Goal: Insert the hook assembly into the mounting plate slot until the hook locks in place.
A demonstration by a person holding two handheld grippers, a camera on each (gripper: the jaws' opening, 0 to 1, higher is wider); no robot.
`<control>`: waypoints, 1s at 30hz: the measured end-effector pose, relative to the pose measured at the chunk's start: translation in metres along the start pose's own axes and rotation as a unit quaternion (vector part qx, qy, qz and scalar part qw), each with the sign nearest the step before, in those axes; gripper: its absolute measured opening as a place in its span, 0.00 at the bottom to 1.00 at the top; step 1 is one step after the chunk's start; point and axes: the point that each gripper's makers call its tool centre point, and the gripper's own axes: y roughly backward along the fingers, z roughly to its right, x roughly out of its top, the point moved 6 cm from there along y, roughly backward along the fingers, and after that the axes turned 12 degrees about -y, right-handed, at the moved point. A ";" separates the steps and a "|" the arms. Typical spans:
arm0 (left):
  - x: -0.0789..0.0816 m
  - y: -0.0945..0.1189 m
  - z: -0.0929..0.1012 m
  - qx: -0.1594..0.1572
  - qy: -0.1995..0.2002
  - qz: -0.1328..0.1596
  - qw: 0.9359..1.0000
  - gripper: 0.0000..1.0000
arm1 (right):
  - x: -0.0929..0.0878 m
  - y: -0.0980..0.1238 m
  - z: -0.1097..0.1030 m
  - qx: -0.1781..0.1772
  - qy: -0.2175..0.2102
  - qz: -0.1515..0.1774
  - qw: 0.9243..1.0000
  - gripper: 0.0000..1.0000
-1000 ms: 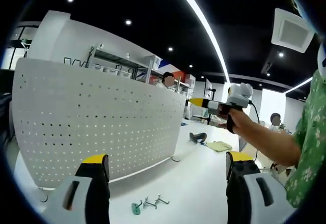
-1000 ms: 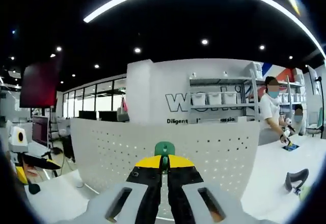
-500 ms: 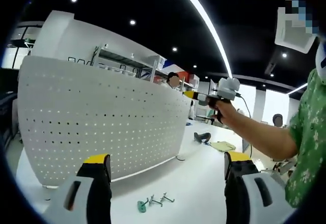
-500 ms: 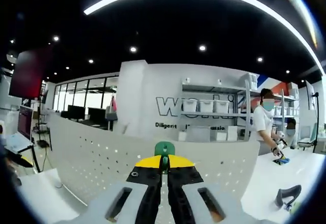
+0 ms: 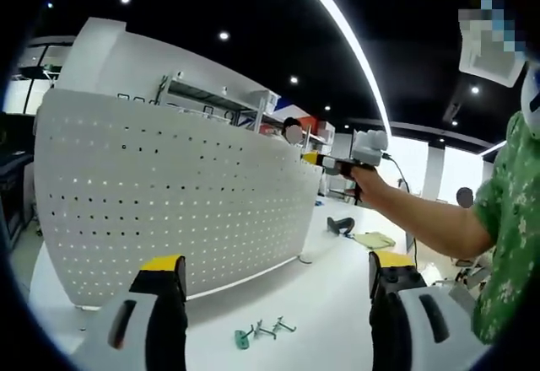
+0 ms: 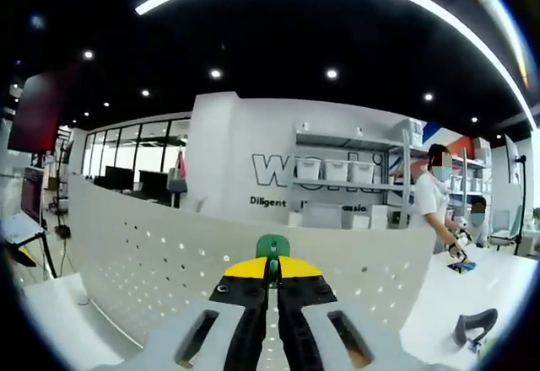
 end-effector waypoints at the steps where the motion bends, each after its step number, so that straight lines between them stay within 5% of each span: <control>1: 0.000 0.000 0.000 0.000 0.000 -0.001 1.000 0.92 | -0.001 -0.001 0.001 -0.001 -0.003 0.000 1.000 0.01; 30: -0.005 0.000 -0.002 0.001 0.000 -0.009 1.000 0.89 | -0.006 -0.013 0.008 -0.006 -0.009 0.004 1.000 0.01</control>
